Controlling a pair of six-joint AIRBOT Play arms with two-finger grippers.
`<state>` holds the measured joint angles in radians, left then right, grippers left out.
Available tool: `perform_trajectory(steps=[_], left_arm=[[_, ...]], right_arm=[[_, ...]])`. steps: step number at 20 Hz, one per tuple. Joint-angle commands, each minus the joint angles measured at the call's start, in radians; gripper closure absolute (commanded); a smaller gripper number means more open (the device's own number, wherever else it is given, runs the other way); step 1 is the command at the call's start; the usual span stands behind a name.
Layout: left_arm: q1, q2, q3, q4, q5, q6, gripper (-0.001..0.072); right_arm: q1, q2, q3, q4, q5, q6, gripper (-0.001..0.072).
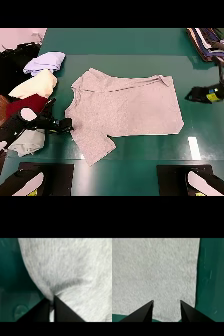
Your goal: Fold the shirts.
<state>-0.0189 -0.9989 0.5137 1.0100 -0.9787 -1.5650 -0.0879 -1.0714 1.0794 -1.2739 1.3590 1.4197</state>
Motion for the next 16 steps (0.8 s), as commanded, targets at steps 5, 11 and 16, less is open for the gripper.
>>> perform_trajectory(steps=[5, 11, 16], left_arm=[[0.001, 0.003, 0.079, -0.038, -0.001, 0.056, 0.0684], [0.001, 0.003, 0.091, -0.036, -0.001, 0.055, 0.0684], [0.001, 0.031, 0.122, -0.003, -0.016, 0.054, 0.0686]], right_arm=[[-0.266, 0.074, -0.401, 0.085, 0.006, 0.0, 0.0323], [-0.257, -0.057, -0.489, 0.235, -0.119, -0.018, 0.0333], [-0.148, -0.107, -0.378, 0.225, -0.098, -0.079, 0.07]])
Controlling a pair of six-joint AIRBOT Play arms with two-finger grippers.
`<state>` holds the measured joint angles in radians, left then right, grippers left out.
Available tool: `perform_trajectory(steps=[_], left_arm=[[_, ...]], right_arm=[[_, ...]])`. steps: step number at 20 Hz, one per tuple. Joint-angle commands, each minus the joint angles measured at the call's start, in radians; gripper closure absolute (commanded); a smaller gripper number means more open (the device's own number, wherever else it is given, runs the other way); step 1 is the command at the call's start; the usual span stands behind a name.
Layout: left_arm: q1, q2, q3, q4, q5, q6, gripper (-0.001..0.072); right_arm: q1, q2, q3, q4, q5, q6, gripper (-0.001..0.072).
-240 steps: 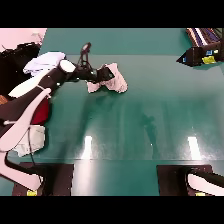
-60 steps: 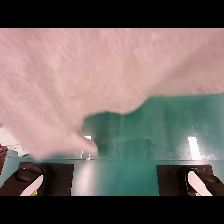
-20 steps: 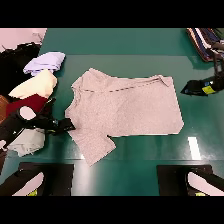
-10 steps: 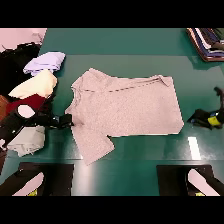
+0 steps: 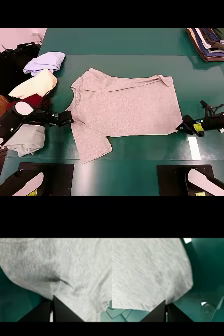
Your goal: Fold the shirts.
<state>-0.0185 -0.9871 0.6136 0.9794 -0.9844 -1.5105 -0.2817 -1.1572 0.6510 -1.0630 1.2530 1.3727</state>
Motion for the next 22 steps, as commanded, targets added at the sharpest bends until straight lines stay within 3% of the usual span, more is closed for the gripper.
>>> perform_trajectory(steps=[1, 7, 14, 19, 22], left_arm=[[0.001, 0.059, 0.062, 0.052, -0.023, -0.009, 0.0685], [0.001, 0.293, 0.616, 0.09, -0.119, -0.012, 0.0684], [0.001, 0.322, 1.286, 0.092, -0.112, -0.011, 0.0685], [0.001, 0.322, 1.444, 0.158, -0.102, -0.013, 0.0685], [0.001, 0.282, 1.417, 0.248, -0.201, -0.037, 0.0685]], right_arm=[[0.061, 0.01, 0.098, 0.015, 0.026, -0.032, 0.07], [0.141, 0.258, 0.596, 0.016, 0.036, -0.031, 0.07], [0.074, 0.397, 1.134, 0.013, -0.033, -0.031, 0.07], [-0.099, 0.408, 1.307, 0.014, 0.043, -0.026, 0.0701], [-0.129, 0.348, 1.368, 0.016, 0.11, 0.023, 0.0701]])
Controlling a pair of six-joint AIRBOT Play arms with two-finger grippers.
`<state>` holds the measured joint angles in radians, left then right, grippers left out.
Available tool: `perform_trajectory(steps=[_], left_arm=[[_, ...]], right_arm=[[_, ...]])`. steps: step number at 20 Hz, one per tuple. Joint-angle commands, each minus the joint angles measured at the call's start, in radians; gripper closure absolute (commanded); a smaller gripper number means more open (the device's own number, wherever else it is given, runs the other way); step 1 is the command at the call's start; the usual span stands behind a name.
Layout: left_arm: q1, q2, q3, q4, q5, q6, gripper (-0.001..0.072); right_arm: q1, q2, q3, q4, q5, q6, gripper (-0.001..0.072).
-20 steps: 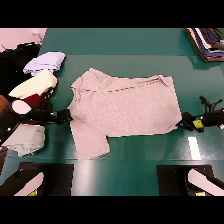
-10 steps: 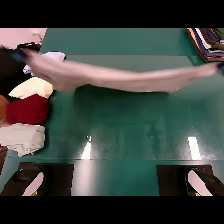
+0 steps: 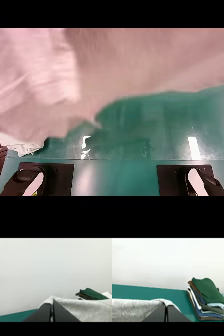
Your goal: Fold the shirts.
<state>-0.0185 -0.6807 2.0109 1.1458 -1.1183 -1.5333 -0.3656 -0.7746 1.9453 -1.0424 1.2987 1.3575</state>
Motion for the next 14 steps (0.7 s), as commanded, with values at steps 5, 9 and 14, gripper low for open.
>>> perform_trajectory(steps=[5, 9, 14], left_arm=[[0.001, -0.207, -0.173, 0.077, -0.262, -0.013, 0.0684], [0.001, -0.372, -0.413, 0.071, -0.277, 0.0, 0.0684], [0.001, -0.626, -0.588, 0.072, -0.068, 0.024, 0.0684]], right_arm=[[0.033, -0.205, -0.023, -0.008, 0.282, 0.099, 0.0701], [0.204, -0.355, -0.235, -0.193, 0.306, 0.136, 0.0701], [0.331, -0.606, -0.402, -0.315, 0.194, 0.145, 0.0701]])
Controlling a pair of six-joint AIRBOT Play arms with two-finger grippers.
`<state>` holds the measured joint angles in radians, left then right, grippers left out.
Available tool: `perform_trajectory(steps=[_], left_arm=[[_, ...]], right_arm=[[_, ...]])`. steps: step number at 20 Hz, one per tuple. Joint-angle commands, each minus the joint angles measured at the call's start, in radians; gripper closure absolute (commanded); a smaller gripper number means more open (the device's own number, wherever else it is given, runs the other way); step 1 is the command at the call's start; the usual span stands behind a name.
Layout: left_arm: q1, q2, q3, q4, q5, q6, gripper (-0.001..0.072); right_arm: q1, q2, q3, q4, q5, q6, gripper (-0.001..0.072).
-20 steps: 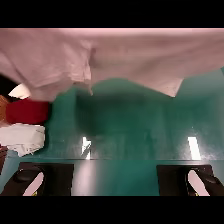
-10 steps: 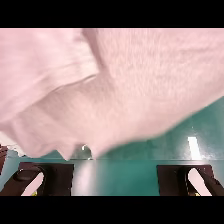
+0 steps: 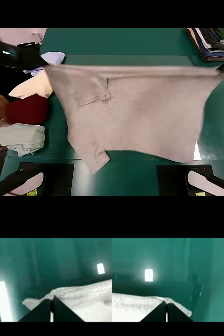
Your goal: Fold the shirts.
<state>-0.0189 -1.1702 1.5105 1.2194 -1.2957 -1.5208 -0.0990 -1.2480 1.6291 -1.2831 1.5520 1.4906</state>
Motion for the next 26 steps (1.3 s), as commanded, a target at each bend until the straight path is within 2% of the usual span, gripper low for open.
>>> perform_trajectory(steps=[1, 3, 5, 8, 10, 14, 18, 20, 22, 26], left_arm=[[0.001, -0.192, -0.087, -0.002, 0.168, 0.018, 0.0684], [0.001, -0.286, -0.087, -0.004, 0.312, 0.056, 0.0684], [0.001, -0.359, -0.075, -0.005, 0.437, 0.055, 0.0684], [0.001, -0.398, -0.051, -0.024, 0.499, 0.055, 0.0684], [0.001, -0.395, -0.039, -0.021, 0.445, 0.057, 0.0683], [0.001, -0.396, -0.059, -0.017, 0.222, 0.088, 0.0684], [0.001, -0.396, -0.173, -0.018, 0.206, 0.069, 0.068], [0.001, -0.396, -0.209, -0.018, 0.215, 0.051, 0.0269], [0.004, -0.392, -0.212, -0.014, 0.196, 0.025, 0.0252], [0.013, -0.269, -0.304, 0.035, 0.085, 0.002, 0.0252]], right_arm=[[0.07, -0.185, -0.091, -0.072, -0.105, 0.012, 0.0701], [0.072, -0.293, -0.066, -0.071, -0.196, 0.012, 0.0701], [0.072, -0.395, 0.016, -0.071, -0.251, 0.011, 0.0701], [0.072, -0.489, 0.15, -0.071, -0.264, 0.011, 0.0701], [0.085, -0.5, 0.18, -0.074, -0.236, 0.001, 0.0701], [0.095, -0.457, 0.079, -0.074, -0.204, -0.008, 0.0701], [0.106, -0.388, -0.119, -0.07, -0.263, -0.007, 0.07], [0.105, -0.362, -0.187, -0.07, -0.278, -0.006, 0.069], [0.105, -0.346, -0.21, -0.072, -0.252, -0.006, 0.0265], [0.066, -0.245, -0.21, -0.074, -0.158, -0.019, 0.0259]])
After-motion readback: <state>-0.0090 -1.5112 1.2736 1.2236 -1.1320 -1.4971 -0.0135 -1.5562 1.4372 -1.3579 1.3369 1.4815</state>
